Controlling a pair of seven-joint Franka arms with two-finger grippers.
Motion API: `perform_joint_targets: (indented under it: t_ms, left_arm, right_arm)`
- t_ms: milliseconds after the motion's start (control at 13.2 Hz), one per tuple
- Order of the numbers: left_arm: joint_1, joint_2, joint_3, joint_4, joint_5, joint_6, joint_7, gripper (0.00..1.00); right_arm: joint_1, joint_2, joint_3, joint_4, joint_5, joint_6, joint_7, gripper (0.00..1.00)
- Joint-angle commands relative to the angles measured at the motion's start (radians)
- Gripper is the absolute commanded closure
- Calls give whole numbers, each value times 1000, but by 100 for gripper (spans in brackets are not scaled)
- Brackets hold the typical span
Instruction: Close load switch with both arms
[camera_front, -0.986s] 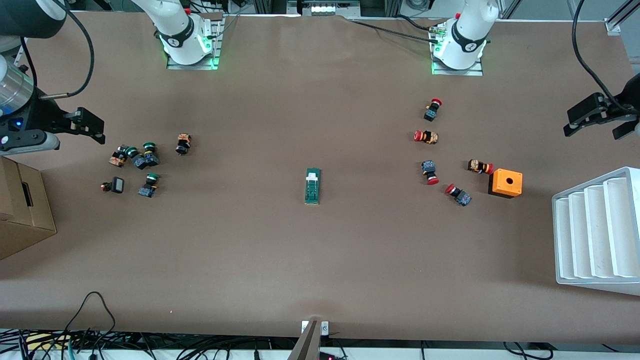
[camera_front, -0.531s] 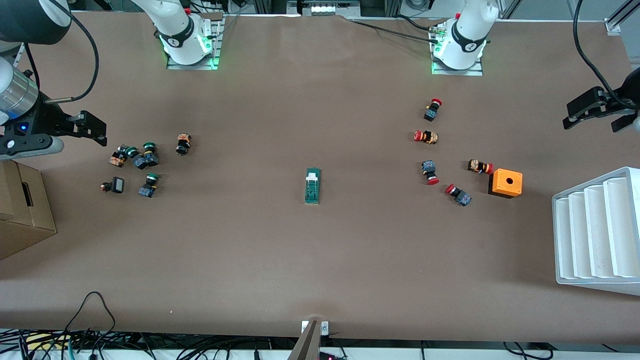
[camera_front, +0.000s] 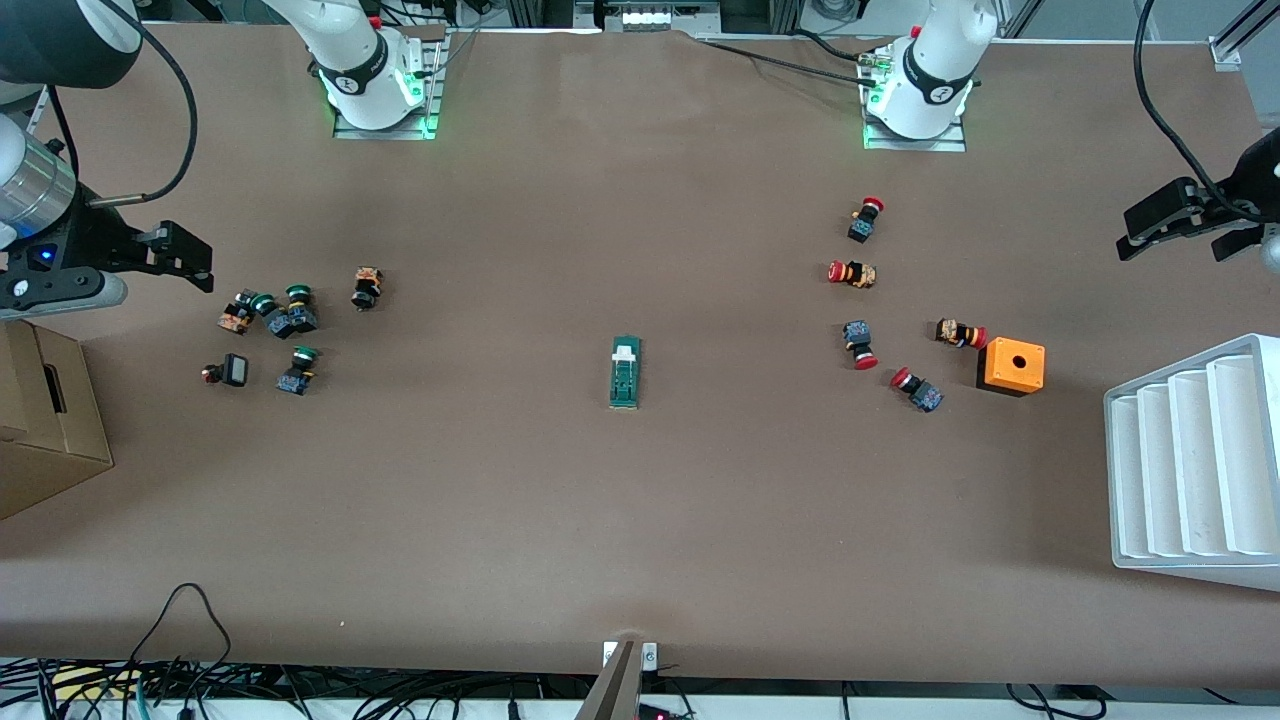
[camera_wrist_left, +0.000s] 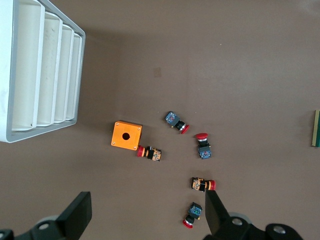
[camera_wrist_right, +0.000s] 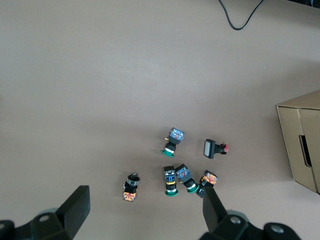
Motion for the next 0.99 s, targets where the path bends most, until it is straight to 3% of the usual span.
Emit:
perform_joint_targets:
  t_ms: [0,910]
  left_arm:
    - [-2,4,-1,10,-25,-16,-7,0]
    - [-6,10,-1,7,-25,-42,-18,0]
  right_arm:
    - [-1,7,5,24,-12,-19,-11,0]
    - [-2,7,5,27,-5,-31,-10,0]
